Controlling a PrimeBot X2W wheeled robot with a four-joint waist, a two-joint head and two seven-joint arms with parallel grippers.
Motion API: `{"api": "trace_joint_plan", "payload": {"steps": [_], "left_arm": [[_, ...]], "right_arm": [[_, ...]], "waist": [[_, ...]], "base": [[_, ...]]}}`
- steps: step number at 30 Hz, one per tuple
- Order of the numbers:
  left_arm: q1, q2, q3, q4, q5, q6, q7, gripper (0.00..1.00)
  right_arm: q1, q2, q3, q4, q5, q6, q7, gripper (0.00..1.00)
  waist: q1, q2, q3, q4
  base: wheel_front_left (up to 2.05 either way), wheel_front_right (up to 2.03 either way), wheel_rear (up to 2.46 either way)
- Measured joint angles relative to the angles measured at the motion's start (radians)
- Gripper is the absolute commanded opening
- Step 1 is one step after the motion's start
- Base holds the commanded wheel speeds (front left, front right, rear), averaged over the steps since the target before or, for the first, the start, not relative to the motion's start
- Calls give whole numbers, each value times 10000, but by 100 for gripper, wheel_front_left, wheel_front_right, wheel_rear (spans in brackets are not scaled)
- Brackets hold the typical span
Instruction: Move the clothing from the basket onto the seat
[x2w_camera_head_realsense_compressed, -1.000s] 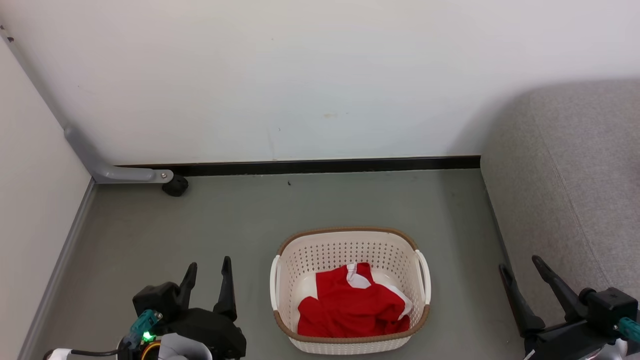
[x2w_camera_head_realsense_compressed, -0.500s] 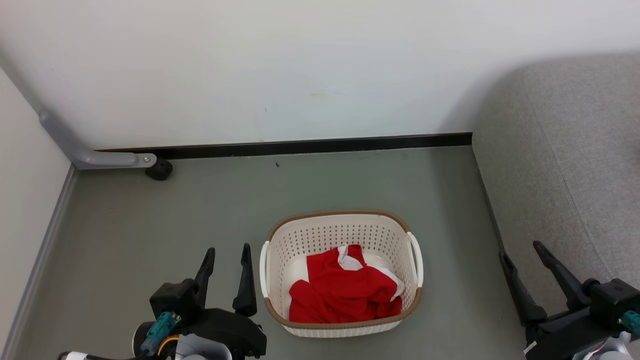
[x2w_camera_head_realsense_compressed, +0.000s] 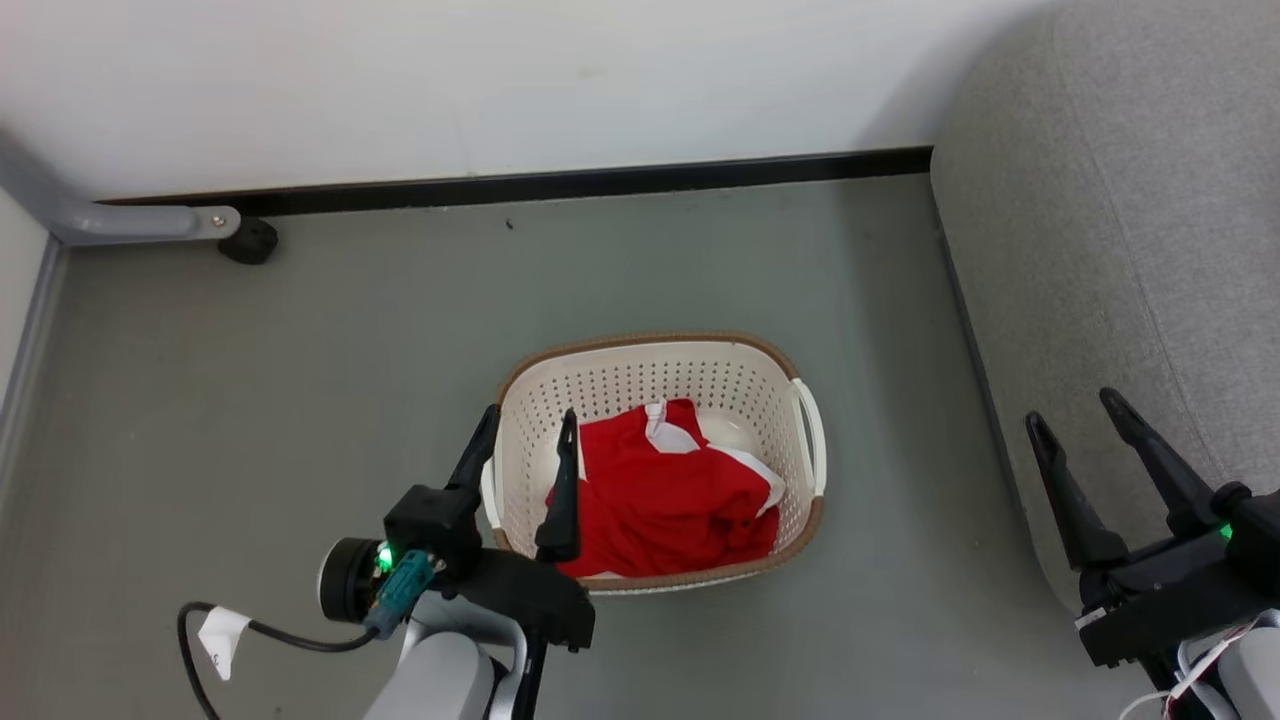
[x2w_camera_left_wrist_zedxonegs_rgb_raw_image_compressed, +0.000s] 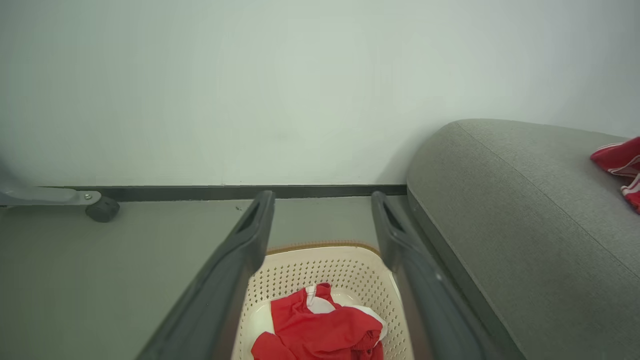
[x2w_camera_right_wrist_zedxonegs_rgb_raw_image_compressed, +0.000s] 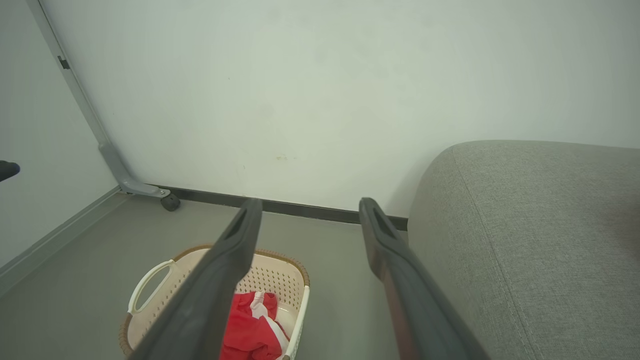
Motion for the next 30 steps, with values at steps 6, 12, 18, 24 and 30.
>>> {"api": "trace_joint_plan", "payload": {"steps": [6, 12, 18, 24, 30], "left_arm": [[-884, -44, -610, 648, 437, 0, 102, 100], [-1787, -61, -1336, 1315, 575, 0, 727, 100], [-2673, -56, -2347, 1685, 466, 0, 1271, 100], [-3454, -54, -2846, 1931, 109, 0, 1666, 100], [-4209, -52, -3145, 2146, -339, 0, 1929, 100]], "right_arm": [[-400, -307, 4, -468, 4, 29, 0, 100], [-943, -863, 347, -1122, 157, 29, -2, 100], [-1527, -1365, 562, -1662, 435, 29, -2, 100], [-1986, -1839, 677, -2063, 690, 29, -4, 100], [-2422, -2303, 650, -2290, 957, 29, -2, 100]], "waist": [[1, 1, 813, -147], [1, 1, 1663, -250], [1, 1, 2530, -311], [0, 1, 3402, -360], [0, 2, 4276, -414]], "base": [[0, 0, 0], [0, 0, 0], [0, 0, 0], [0, 0, 0], [0, 0, 0]]}}
